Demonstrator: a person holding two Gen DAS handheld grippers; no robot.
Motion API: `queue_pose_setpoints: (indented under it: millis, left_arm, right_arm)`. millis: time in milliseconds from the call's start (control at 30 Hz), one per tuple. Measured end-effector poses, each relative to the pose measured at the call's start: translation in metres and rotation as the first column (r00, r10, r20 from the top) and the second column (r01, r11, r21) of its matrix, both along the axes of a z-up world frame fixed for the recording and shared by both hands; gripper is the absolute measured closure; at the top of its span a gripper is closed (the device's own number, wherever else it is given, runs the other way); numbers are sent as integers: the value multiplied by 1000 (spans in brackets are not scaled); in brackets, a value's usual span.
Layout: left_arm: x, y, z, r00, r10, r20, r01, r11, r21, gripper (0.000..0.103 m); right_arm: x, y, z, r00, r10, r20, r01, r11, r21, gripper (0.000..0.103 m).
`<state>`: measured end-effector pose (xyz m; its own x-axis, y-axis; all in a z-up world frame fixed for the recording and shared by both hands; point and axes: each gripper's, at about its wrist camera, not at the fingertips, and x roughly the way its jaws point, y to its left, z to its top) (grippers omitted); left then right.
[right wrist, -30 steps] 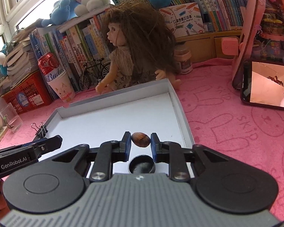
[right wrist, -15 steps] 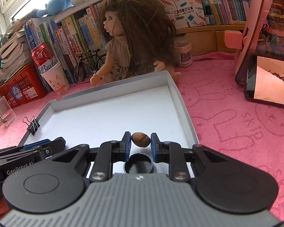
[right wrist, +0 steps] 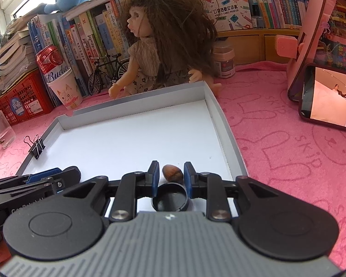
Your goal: Organize rigid objects
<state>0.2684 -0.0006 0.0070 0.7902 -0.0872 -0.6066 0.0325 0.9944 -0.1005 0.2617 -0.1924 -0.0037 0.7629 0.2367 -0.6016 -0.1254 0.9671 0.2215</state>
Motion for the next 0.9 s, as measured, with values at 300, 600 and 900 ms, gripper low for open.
queue_pose_setpoints:
  millis: [300, 600, 900]
  left_arm:
    - [-6, 2, 8, 1000, 2, 4, -2, 1000, -6, 53]
    - [-25, 2, 22, 999, -23, 32, 24, 1000, -10, 35]
    - [-55, 2, 36, 995, -60, 77, 62, 998, -19, 25]
  right_arm:
    - [-9, 3, 13, 999, 28, 42, -27, 1000, -9, 40]
    - [-24, 0, 26, 997, 41, 58, -41, 999, -2, 27]
    - [-50, -5, 39, 994, 59, 97, -58, 998, -14, 16]
